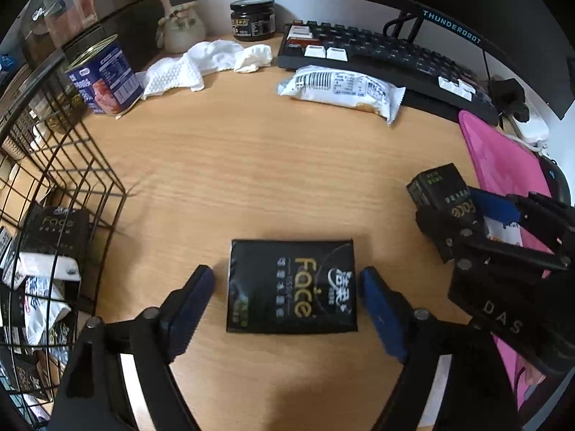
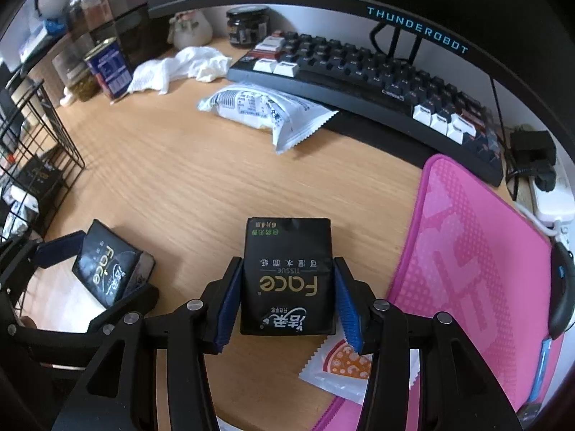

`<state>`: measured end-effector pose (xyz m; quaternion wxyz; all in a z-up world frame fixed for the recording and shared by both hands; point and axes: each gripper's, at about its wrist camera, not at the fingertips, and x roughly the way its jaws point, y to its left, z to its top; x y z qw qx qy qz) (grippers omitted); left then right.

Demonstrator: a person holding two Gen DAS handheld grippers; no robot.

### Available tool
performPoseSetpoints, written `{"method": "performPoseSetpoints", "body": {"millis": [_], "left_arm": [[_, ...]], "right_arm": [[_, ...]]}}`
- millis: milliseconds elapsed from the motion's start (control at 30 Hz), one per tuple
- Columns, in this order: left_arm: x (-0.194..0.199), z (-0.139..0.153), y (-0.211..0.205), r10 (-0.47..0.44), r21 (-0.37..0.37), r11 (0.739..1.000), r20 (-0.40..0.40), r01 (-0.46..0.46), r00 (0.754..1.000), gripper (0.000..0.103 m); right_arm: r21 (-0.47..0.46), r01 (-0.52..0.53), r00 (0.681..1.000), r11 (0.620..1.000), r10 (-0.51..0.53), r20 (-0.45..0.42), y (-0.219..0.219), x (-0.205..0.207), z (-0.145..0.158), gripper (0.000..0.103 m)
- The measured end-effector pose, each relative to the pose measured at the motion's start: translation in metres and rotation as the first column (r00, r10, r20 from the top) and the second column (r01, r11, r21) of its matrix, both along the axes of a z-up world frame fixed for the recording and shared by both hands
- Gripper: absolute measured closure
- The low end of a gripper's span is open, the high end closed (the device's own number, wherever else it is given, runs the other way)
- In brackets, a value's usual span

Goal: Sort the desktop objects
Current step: 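Carry both Face packs over the wire basket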

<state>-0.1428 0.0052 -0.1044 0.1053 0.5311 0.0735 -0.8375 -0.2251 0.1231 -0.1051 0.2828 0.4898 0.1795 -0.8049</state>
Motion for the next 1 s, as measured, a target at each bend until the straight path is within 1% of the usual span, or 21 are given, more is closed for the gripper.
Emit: {"method": "performPoseSetpoints", "body": {"millis": [33,67,100,200,267,367,500,667,733,833,933,1000], "left_arm": [[0.0,0.001,0.001,-0.004,-0.001,1.0,-0.004,0.004,1.0,0.023],[0.0,0.002,0.002,-0.013,-0.001,1.0,-0.007,0.013,1.0,0.03],[0.0,0.003,0.004,-0.023,-0.003,1.0,-0.006,0.023,1.0,0.035],[-0.002,0.005,0.007,-0.058,0.004,0.998,0.018,0.058,0.998,0.035],[-0.001,0.006,0.006,-0.058,0.015,0.998,0.022,0.058,0.998,0.035],[0.004,0.019,0.005,-0.058,0.025,0.998,-0.001,0.058,0.998,0.035],[0.016,0.054,0.008,-0.07,-0.001,0.998,-0.072,0.07,0.995,0.035],[0.043,0.117,-0.003,-0.071,-0.017,0.997,-0.201,0.069,0.977,0.035],[0.055,0.141,-0.012,-0.056,-0.031,0.998,-0.251,0.049,0.966,0.035],[0.076,0.168,-0.037,-0.014,-0.045,0.999,-0.306,0.0,0.952,0.035],[0.1,0.181,-0.07,0.056,-0.064,0.995,-0.332,-0.082,0.942,0.035],[0.116,0.183,-0.095,0.112,-0.081,0.986,-0.337,-0.148,0.935,0.035]], "right_arm": [[-0.006,0.003,1.0,1.0,-0.003,0.005,0.001,-0.001,0.0,0.057],[-0.011,0.005,1.0,1.0,-0.005,0.009,0.002,-0.001,0.0,0.057],[-0.016,0.005,1.0,1.0,-0.005,0.012,0.003,-0.001,0.0,0.057],[-0.031,0.004,1.0,1.0,-0.003,0.018,0.003,-0.001,0.001,0.057],[-0.037,0.005,1.0,0.999,-0.005,0.007,0.004,0.001,0.006,0.057],[-0.053,0.011,1.0,0.999,-0.011,-0.002,0.007,0.002,0.016,0.057],[-0.081,0.015,0.999,0.997,-0.018,-0.027,0.012,0.01,0.038,0.057],[-0.129,-0.011,0.995,0.992,-0.002,-0.102,0.01,0.032,0.087,0.057],[-0.158,-0.039,0.99,0.987,0.016,-0.142,0.005,0.048,0.114,0.057],[-0.179,-0.093,0.98,0.979,0.059,-0.189,-0.012,0.072,0.141,0.057],[-0.192,-0.184,0.966,0.964,0.141,-0.216,-0.048,0.103,0.162,0.057],[-0.194,-0.229,0.957,0.954,0.184,-0.226,-0.071,0.117,0.167,0.057]]}}
